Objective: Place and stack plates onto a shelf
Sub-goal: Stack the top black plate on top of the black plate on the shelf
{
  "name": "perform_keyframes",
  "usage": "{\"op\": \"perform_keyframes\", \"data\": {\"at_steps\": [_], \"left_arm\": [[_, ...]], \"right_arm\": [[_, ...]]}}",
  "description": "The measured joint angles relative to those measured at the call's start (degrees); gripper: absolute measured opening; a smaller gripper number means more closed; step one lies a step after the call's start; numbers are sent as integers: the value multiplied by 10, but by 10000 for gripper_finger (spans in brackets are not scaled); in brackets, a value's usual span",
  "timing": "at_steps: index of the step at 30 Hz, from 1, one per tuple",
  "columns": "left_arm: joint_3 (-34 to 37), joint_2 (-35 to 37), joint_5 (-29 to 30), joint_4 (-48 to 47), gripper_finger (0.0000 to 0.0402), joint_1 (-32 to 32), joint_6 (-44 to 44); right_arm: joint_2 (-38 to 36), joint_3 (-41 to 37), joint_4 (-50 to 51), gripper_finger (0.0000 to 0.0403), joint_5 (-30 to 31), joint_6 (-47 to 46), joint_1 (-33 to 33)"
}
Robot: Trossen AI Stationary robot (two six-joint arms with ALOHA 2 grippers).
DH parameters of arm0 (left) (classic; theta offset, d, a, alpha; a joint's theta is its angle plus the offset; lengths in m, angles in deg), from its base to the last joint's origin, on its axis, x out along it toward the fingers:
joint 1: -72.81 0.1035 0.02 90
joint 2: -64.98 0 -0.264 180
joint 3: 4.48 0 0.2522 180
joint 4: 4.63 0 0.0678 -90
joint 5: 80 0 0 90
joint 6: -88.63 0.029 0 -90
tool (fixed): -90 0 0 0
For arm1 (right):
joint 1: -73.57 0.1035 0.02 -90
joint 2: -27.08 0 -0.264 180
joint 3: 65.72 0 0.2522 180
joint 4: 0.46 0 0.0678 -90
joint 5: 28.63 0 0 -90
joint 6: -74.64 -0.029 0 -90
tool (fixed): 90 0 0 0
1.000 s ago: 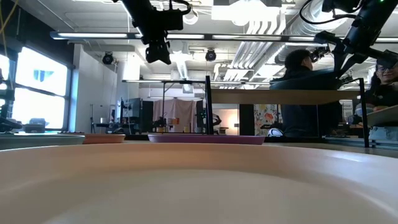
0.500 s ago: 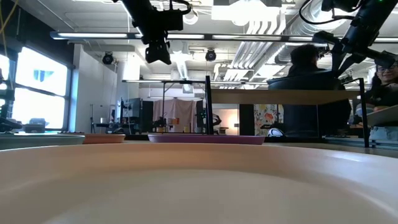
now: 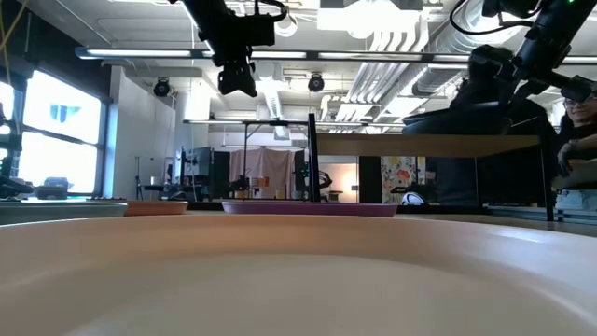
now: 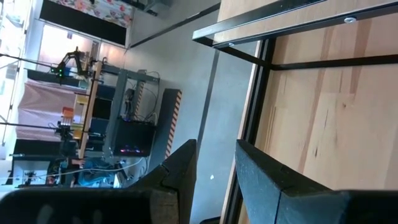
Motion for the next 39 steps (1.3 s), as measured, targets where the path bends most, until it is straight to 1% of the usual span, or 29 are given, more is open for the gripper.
{"op": "perform_keyframes", "data": {"at_steps": [7,13,20,29,39], "left_arm": [[0,0,0,0,101,0,0],[0,0,0,0,101,0,-2],[0,0,0,0,101,0,-1],[0,0,0,0,101,0,-2],[0,0,0,0,101,0,-1]], "right_arm": [[0,0,7,1,-1,2,0],[0,0,14,1,-20,2,0],[0,0,15,1,-20,15,0],[1,0,19,1,-3,13,0],[0,0,17,1,-3,11,0]]}}
